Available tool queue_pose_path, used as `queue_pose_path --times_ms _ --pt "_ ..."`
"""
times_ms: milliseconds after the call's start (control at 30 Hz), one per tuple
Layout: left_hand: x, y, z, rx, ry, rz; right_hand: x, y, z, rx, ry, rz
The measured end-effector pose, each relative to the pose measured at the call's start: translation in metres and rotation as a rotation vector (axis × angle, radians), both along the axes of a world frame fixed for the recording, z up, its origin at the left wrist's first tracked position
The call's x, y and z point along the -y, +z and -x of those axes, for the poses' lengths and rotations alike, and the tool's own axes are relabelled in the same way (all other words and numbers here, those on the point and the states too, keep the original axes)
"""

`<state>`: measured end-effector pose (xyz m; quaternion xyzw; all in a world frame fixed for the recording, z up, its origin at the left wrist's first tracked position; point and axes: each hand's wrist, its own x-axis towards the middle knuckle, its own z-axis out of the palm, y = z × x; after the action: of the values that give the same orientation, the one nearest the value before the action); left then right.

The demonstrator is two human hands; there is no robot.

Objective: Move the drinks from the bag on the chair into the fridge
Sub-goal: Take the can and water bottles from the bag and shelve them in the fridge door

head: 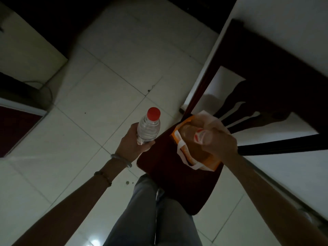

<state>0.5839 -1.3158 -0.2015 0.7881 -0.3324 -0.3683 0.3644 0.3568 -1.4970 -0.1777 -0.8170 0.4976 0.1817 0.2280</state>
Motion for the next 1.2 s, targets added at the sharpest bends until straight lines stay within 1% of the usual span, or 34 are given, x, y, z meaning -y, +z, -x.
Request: queue_pose_path --times_ms 100,167,267,367,433,567,700,967,1133,1200 --pt "-0.01 0.026 -0.004 0.006 0.031 0.045 0.001 0.047 0.003 0.0 0.112 0.267" --pt "-0.019 0.04 -0.009 0.002 0.069 0.082 0.0 0.082 -0.006 0.05 0.161 0.35" --pt "-0.034 0.065 -0.021 -0.001 0.132 0.152 -0.013 0.137 -0.034 0.139 0.27 0.416" --pt "-0.059 0.095 -0.043 -0.013 0.181 0.217 -0.041 0.181 -0.076 0.227 0.343 0.367" --pt "-0.082 0.11 -0.063 0.004 0.213 0.266 -0.063 0.198 -0.107 0.291 0.392 0.337" --pt "-0.141 0.138 -0.109 0.064 0.255 0.357 -0.122 0.223 -0.169 0.389 0.451 0.284" --pt "-0.214 0.153 -0.163 0.104 0.299 0.397 -0.186 0.237 -0.231 0.516 0.524 0.317" --pt "-0.341 0.168 -0.249 0.203 0.461 0.414 -0.305 0.272 -0.352 0.584 0.623 0.327" --pt "-0.383 0.18 -0.288 0.291 0.556 0.455 -0.342 0.288 -0.415 0.593 0.759 0.337" --pt "-0.392 0.183 -0.305 0.298 0.614 0.474 -0.351 0.293 -0.439 0.607 0.816 0.354"
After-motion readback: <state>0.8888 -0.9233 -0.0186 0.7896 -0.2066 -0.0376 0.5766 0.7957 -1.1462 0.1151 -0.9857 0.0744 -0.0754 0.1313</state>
